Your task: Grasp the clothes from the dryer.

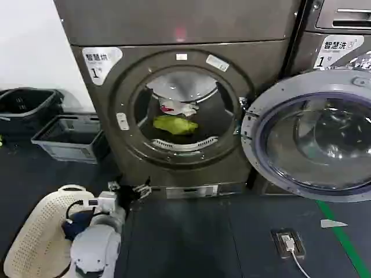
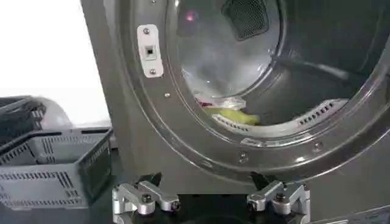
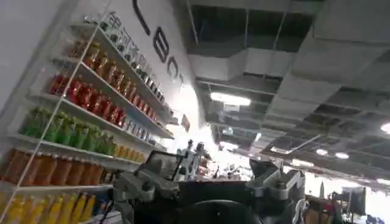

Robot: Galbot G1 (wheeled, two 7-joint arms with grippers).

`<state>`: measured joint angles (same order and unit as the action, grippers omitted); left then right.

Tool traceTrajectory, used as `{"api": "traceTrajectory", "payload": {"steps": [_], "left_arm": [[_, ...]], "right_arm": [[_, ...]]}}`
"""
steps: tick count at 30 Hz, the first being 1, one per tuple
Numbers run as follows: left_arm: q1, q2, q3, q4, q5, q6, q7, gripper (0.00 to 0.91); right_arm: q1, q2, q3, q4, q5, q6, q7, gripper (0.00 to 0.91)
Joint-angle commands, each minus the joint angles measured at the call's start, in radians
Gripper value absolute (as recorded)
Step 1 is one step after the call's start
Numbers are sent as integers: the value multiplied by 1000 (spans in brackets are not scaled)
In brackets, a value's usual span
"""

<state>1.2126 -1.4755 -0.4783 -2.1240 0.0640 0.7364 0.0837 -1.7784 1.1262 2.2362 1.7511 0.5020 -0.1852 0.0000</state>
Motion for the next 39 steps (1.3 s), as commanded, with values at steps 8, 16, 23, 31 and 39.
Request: {"api": "traceTrajectory", "payload": {"steps": [8, 16, 23, 31, 39], "left_arm": [[5, -2, 5, -8, 14, 49, 7, 907], [12, 3, 7, -20, 15, 49, 15, 907], [9, 7, 14, -20, 10, 49, 15, 907], [9, 6, 13, -18, 10, 49, 15, 907], [7, 2, 16, -18, 11, 49, 17, 907]], "right_arm": [[-5, -4, -20, -40, -37, 80, 66, 907], [-11, 0, -11, -35, -33, 66, 79, 907], [-10, 4, -13, -33, -33, 64, 82, 907], [-9, 2, -11, -43, -34, 66, 84, 907], [-1, 5, -15, -46, -35, 67, 86, 907]]}}
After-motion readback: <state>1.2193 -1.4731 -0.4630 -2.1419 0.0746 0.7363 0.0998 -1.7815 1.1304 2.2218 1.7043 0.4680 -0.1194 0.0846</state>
